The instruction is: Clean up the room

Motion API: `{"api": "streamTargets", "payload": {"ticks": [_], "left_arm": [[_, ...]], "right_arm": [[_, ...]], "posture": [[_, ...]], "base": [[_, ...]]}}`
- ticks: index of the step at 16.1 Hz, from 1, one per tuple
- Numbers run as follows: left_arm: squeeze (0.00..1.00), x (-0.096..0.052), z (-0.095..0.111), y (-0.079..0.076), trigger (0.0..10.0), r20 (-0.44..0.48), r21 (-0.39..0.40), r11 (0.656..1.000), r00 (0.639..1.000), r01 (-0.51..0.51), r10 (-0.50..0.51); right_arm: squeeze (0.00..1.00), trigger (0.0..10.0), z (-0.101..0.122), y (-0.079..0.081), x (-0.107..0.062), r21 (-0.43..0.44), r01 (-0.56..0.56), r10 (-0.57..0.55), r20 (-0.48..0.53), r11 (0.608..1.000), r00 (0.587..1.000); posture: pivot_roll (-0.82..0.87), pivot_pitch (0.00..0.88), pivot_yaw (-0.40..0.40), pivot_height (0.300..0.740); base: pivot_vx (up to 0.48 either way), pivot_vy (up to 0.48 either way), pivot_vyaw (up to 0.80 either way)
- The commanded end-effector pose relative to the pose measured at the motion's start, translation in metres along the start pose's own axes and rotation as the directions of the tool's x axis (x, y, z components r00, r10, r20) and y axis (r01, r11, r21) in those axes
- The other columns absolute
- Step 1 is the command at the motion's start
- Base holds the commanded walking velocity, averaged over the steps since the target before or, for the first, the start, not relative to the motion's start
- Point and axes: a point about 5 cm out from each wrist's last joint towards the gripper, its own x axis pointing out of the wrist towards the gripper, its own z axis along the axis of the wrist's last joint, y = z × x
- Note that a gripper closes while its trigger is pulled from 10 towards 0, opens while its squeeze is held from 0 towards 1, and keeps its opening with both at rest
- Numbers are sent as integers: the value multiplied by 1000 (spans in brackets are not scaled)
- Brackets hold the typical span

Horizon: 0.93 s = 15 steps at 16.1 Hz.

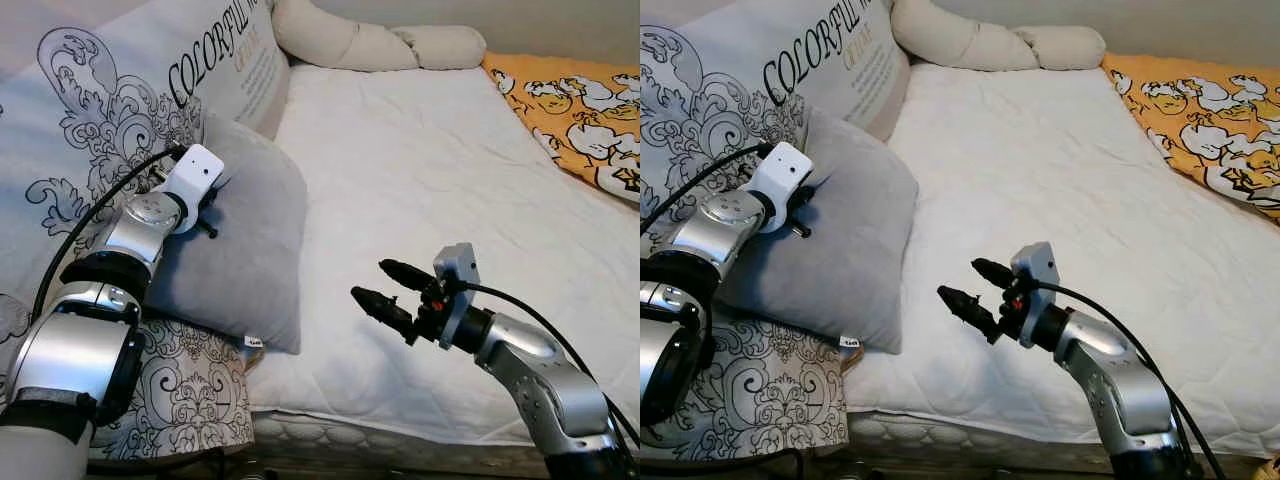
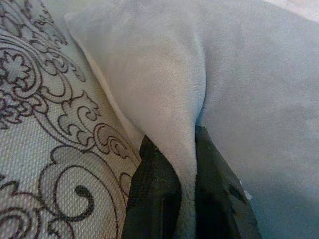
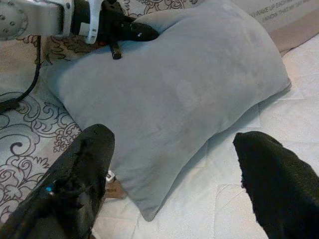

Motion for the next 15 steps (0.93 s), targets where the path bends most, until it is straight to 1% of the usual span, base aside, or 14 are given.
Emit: {"api": "streamTargets", "payload": {"ticks": [1,2,4,5,6,7,8,9,10,11,12,13,14,15], "left_arm": [[0,-4,13,13,10000,47,-7,1000,999,-11,11],[1000,-4,20,13,10000,92,-40,999,996,15,-11],[1000,-6,28,11,10000,155,-43,997,986,59,-52],[1000,-7,33,8,10000,200,-84,991,976,104,-85],[1000,-8,35,7,10000,234,-100,987,967,128,-102],[1000,-10,40,3,10000,304,-133,975,944,178,-131],[1000,-12,42,0,10000,345,-163,964,927,211,-145],[1000,-18,48,-7,10000,452,-217,936,879,277,-156],[1000,-30,53,-16,10000,557,-225,925,819,307,-137],[1000,-37,52,-22,10000,587,-286,905,804,315,-94],[1000,-44,49,-26,10000,587,-343,894,809,287,-34],[1000,-47,47,-30,10000,584,-372,887,812,272,-4],[1000,-53,41,-36,10000,563,-412,878,825,242,37],[1000,-58,32,-46,10000,526,-422,886,848,191,68]], "right_arm": [[1000,10000,3,0,-2,-4,-3,4,8,1000,1000],[1000,10000,3,0,-1,-1,-7,7,10,1000,1000],[1000,10000,0,1,0,-7,-6,6,1,1000,1000],[1000,10000,-1,-1,0,-31,13,-13,-8,999,1000],[1000,10000,-1,-3,-1,-46,31,-31,-7,998,999],[1000,10000,1,-5,-1,-41,39,-39,1,998,999],[1000,10000,1,-6,-2,-41,41,-41,5,998,999],[1000,10000,3,-6,-2,-25,42,-42,19,999,999],[1000,10000,6,-6,-1,10,42,-43,49,999,998],[1000,10000,9,-7,1,2,72,-72,69,997,995],[1000,10000,10,-10,3,-3,117,-117,78,993,990],[1000,10000,11,-12,6,1,159,-158,88,987,983],[1000,10000,12,-19,11,17,253,-253,105,967,962],[1000,10000,11,-27,16,56,367,-371,124,929,920]], "posture": [[-52,0,28,740],[-49,0,28,740],[-45,0,31,740],[-45,0,33,740],[-44,0,33,740],[-38,0,32,740],[-37,0,31,740],[-33,0,34,740],[-32,0,35,740],[-28,0,35,740],[-25,0,32,740],[-24,0,28,740],[-21,0,23,740],[-17,0,13,740]], "base": [[0,0,0],[0,0,0],[0,0,0],[0,0,0],[0,0,0],[0,0,0],[0,0,0],[0,0,0],[0,0,0],[0,0,0],[0,0,0],[0,-326,0],[0,-386,0],[0,-480,0]]}}
